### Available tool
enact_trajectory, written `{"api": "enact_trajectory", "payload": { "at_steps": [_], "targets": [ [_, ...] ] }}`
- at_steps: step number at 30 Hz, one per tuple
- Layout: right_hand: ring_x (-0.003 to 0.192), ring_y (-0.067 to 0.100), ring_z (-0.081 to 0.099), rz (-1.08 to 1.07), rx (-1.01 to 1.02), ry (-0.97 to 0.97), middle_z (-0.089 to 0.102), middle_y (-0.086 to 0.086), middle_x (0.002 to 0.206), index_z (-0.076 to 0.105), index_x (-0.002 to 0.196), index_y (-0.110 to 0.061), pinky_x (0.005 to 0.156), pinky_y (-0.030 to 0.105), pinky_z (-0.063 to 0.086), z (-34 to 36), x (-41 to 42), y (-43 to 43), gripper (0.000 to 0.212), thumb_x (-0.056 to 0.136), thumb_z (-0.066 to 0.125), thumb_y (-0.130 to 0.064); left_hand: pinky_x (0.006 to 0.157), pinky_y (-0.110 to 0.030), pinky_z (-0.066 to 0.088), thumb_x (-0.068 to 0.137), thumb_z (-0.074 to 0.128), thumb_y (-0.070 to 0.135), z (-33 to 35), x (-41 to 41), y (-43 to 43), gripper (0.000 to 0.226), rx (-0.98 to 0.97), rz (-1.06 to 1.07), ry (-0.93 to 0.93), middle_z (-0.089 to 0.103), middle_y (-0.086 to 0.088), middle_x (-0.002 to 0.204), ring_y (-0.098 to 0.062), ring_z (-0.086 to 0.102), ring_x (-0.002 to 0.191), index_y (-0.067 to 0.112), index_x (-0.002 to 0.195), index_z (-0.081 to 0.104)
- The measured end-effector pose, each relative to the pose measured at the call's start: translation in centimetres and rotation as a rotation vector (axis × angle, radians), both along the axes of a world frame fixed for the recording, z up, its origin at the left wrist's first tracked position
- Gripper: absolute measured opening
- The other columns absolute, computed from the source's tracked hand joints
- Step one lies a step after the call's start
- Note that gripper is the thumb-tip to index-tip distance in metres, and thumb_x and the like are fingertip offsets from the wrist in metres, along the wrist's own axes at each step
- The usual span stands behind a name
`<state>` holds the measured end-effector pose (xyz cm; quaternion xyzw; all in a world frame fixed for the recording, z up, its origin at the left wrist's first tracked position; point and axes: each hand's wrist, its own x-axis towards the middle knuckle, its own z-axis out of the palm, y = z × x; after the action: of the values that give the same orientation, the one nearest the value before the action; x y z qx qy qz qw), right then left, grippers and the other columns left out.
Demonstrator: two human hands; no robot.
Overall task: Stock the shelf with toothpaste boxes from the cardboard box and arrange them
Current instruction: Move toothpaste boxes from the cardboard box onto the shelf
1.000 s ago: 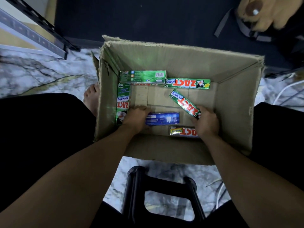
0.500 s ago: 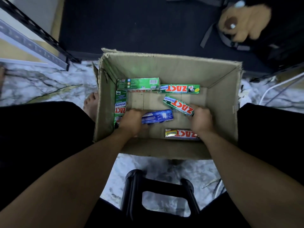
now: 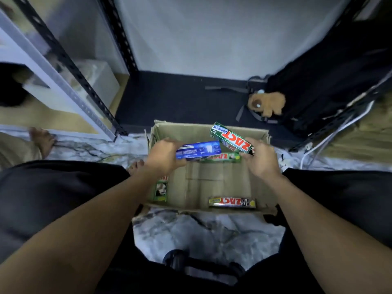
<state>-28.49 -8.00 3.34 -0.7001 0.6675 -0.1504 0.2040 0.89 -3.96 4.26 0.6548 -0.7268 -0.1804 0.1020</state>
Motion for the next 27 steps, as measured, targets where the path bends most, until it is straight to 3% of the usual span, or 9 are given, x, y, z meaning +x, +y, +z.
{"api": "enact_trajectory", "payload": {
  "at_steps": [5, 7, 14, 19, 24, 27],
  "targets": [
    [0.098, 0.027, 0.061, 0.055, -0.217, -0.031, 0.065, 0.005, 0.109, 0.061, 0.129, -0.023, 0.081, 0.038, 0.053, 8.4, 0.1, -0.2, 0.048, 0.083, 0.076, -0.024, 0.067, -0.031, 0.044, 0.071, 0.066, 0.048, 8.6, 1.8, 0.0, 0.044, -0.254, -0.039, -0.051, 0.070, 0.003, 0.091, -0.020, 0.060, 0.087, 0.029, 0.111, 0.065],
    [0.100, 0.027, 0.060, 0.082, -0.308, -0.056, 0.065, 0.004, 0.111, 0.061, 0.130, -0.023, 0.083, 0.039, 0.052, 11.7, 0.2, -0.1, 0.050, 0.082, 0.077, -0.023, 0.068, -0.033, 0.046, 0.069, 0.063, 0.045, 12.0, 2.7, 0.3, 0.045, -0.346, -0.050, -0.070, 0.069, 0.004, 0.087, -0.020, 0.058, 0.084, 0.027, 0.110, 0.067],
    [0.104, 0.020, 0.060, 0.143, -0.586, -0.064, 0.065, -0.003, 0.119, 0.057, 0.134, -0.026, 0.079, 0.034, 0.049, 23.3, 2.7, 0.2, 0.049, 0.087, 0.072, -0.031, 0.073, -0.037, 0.048, 0.070, 0.059, 0.041, 23.3, 6.8, 1.1, 0.054, -0.717, -0.055, -0.154, 0.073, -0.002, 0.099, -0.026, 0.061, 0.086, 0.018, 0.118, 0.068],
    [0.103, 0.020, 0.060, 0.188, -0.730, -0.137, 0.064, -0.006, 0.121, 0.054, 0.134, -0.031, 0.080, 0.041, 0.054, 30.3, 5.6, -1.2, 0.050, 0.088, 0.070, -0.037, 0.072, -0.038, 0.048, 0.075, 0.062, 0.035, 29.7, 9.6, 1.3, 0.051, -0.921, -0.017, -0.186, 0.072, -0.003, 0.104, -0.026, 0.057, 0.082, 0.014, 0.121, 0.067],
    [0.105, 0.020, 0.061, 0.226, -0.801, -0.147, 0.065, -0.003, 0.122, 0.054, 0.136, -0.026, 0.083, 0.040, 0.053, 36.1, 9.0, -3.3, 0.051, 0.088, 0.069, -0.039, 0.074, -0.040, 0.048, 0.077, 0.056, 0.039, 34.5, 12.4, 0.7, 0.057, -1.030, 0.038, -0.242, 0.072, -0.004, 0.107, -0.028, 0.057, 0.084, 0.013, 0.127, 0.065],
    [0.102, 0.024, 0.062, 0.222, -0.800, -0.103, 0.068, -0.003, 0.119, 0.055, 0.133, -0.029, 0.079, 0.040, 0.053, 38.6, 11.5, -5.0, 0.049, 0.088, 0.067, -0.043, 0.073, -0.037, 0.045, 0.079, 0.065, 0.035, 36.5, 13.6, -0.1, 0.052, -1.063, 0.108, -0.281, 0.072, -0.007, 0.104, -0.030, 0.058, 0.086, 0.011, 0.125, 0.065]
  ]
}}
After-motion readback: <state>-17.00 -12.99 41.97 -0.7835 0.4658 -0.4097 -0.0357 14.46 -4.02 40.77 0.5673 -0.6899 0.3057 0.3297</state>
